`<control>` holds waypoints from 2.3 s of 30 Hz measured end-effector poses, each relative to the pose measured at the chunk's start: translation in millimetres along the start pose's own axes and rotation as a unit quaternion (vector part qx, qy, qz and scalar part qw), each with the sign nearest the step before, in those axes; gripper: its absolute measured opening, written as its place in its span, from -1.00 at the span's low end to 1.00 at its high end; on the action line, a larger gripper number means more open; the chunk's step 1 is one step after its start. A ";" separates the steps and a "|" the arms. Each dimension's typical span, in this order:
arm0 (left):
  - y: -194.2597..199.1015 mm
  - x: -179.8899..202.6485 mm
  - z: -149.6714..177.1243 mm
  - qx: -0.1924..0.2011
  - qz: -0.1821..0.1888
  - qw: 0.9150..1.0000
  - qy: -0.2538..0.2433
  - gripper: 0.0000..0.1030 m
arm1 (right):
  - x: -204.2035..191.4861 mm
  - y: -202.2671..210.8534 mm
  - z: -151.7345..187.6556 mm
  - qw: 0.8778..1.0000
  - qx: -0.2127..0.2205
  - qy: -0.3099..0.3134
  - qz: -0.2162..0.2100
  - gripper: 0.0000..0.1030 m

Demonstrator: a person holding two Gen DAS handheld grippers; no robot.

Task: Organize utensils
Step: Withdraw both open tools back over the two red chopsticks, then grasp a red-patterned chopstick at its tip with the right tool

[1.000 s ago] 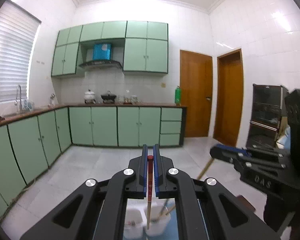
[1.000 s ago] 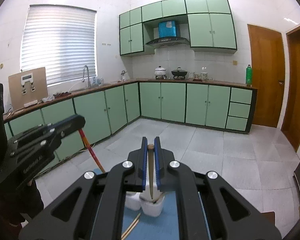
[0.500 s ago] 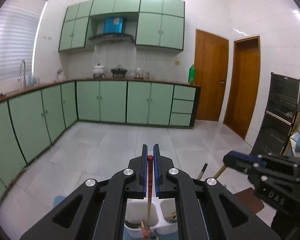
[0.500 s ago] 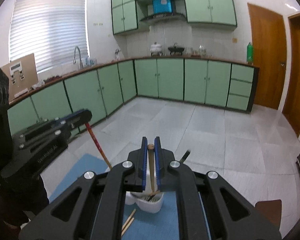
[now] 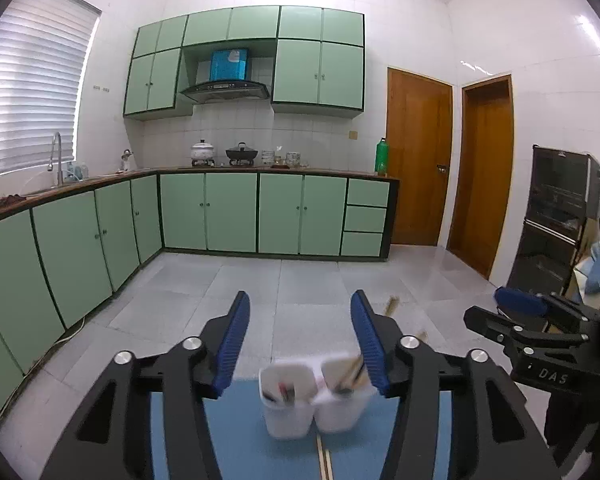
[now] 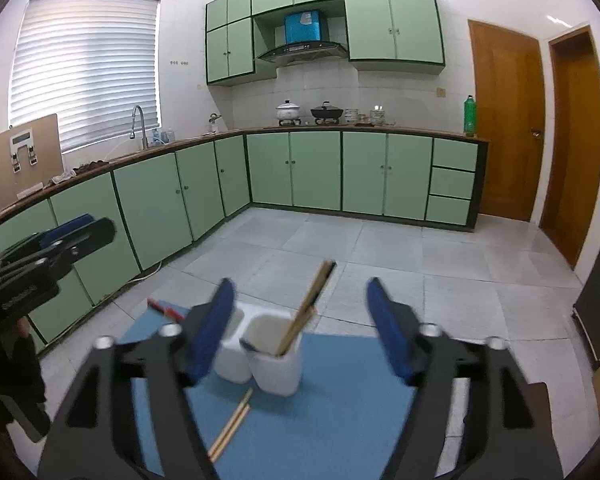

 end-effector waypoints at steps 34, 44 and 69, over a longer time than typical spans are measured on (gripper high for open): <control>53.5 -106.2 277.1 -0.243 -0.121 0.962 0.041 0.42 | -150.8 14.4 237.9 0.981 -0.189 -0.028 -0.046 0.81; 66.0 -125.1 286.1 -0.260 -0.139 0.955 0.039 0.42 | -180.5 3.8 238.2 0.976 -0.213 -0.002 -0.047 0.64; 71.3 -118.5 288.1 -0.259 -0.131 0.955 0.053 0.45 | -161.7 14.2 254.7 0.971 -0.234 -0.011 -0.050 -0.13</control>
Point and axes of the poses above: each gripper's, at about its wrist camera, not at the fingertips, and y roughly against the way its jaws point, x to its right, z to its underside, the point moved 4 cm from there along -y, roughly the way its jaws point, and after that the axes turned 11 degrees about y, right-handed, at the moved point
